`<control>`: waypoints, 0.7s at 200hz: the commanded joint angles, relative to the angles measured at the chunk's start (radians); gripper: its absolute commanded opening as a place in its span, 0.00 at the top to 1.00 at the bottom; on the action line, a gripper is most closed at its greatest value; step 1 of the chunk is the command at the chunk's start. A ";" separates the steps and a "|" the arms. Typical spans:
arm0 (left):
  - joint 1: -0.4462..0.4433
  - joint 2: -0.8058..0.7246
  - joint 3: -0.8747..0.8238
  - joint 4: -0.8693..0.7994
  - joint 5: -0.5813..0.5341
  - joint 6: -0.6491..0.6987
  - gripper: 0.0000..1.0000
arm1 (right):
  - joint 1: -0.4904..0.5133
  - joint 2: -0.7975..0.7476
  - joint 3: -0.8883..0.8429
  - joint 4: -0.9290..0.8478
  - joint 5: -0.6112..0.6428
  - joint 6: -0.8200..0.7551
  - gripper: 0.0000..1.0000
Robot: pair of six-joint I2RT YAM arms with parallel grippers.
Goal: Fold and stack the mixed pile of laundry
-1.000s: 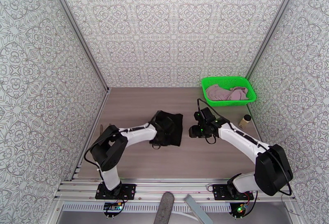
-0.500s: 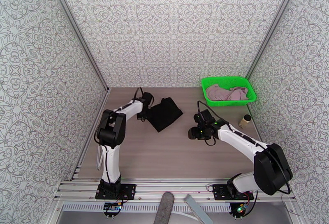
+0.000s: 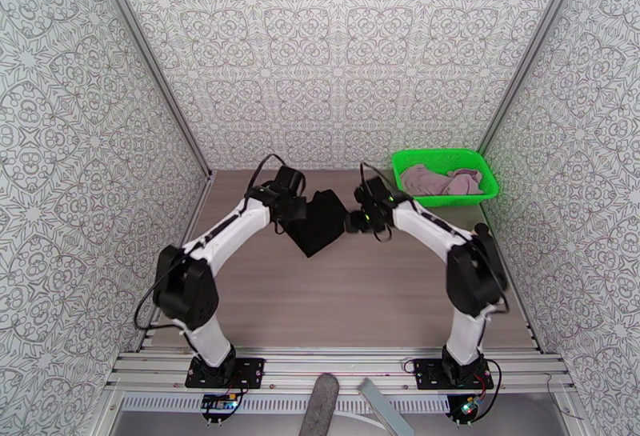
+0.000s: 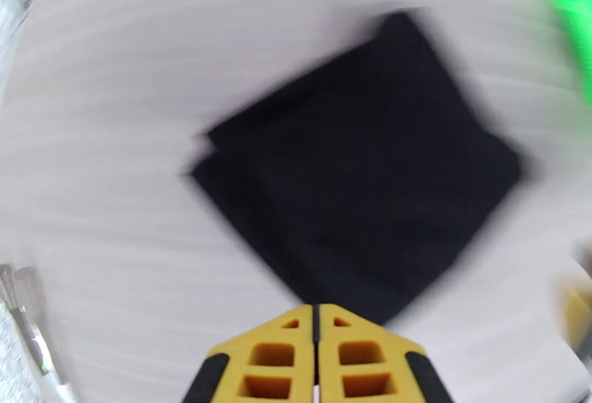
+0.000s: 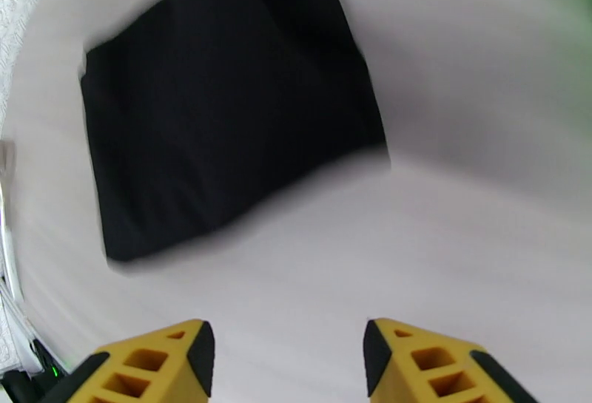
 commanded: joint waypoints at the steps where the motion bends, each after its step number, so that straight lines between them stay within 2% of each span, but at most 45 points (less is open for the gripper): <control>1: -0.065 0.079 -0.051 0.052 0.057 -0.070 0.93 | -0.004 0.148 0.170 -0.135 0.058 -0.019 0.45; 20: -0.092 0.148 -0.056 0.080 0.050 -0.095 0.95 | -0.004 0.266 0.298 -0.199 0.100 -0.024 0.47; 45: -0.083 0.227 -0.085 0.126 0.014 -0.119 0.97 | -0.004 0.372 0.395 -0.250 0.151 -0.024 0.50; 86: -0.025 0.317 -0.131 0.125 -0.059 -0.103 0.98 | -0.005 0.455 0.428 -0.289 0.257 -0.003 0.56; 107: 0.020 0.337 -0.148 0.110 -0.088 -0.081 0.99 | -0.005 0.463 0.409 -0.278 0.245 0.013 0.59; 140: 0.099 0.348 -0.140 0.083 -0.123 -0.029 0.99 | 0.002 0.456 0.368 -0.196 0.120 0.083 0.60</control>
